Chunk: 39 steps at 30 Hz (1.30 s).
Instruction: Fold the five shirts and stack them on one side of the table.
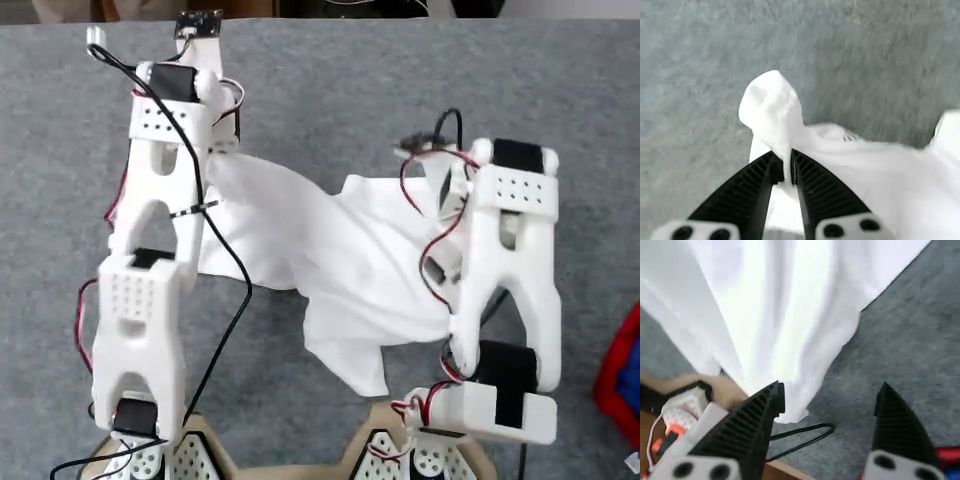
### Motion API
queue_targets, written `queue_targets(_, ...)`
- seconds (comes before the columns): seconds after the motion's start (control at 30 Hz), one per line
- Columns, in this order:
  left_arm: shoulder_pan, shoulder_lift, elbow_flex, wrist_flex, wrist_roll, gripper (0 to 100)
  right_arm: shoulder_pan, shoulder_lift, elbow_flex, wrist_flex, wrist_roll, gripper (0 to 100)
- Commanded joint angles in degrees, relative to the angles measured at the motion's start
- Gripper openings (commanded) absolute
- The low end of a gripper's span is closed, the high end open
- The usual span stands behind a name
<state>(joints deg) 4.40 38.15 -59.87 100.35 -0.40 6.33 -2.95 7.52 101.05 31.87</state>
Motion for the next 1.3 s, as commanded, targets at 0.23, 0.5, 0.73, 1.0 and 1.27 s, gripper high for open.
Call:
queue_targets(0.23,3.43,-30.99,38.42,0.35,-2.20,2,-9.19,6.73,-16.31,-3.96,-10.37,32.0)
queue_targets(0.5,3.25,-33.54,44.13,0.35,-2.20,2,-9.89,37.05,-38.99,-4.31,-16.79,31.3)
queue_targets(0.73,3.60,-33.54,44.22,0.35,-2.11,2,-9.27,59.12,-68.09,1.14,-16.79,18.6)
queue_targets(1.0,3.34,-33.54,44.22,0.35,-2.11,2,-9.10,62.64,-78.37,1.23,-16.79,13.5)
queue_targets(1.27,3.60,-33.36,44.31,0.35,-2.02,2,-6.37,61.32,-78.20,1.05,-16.79,23.6)
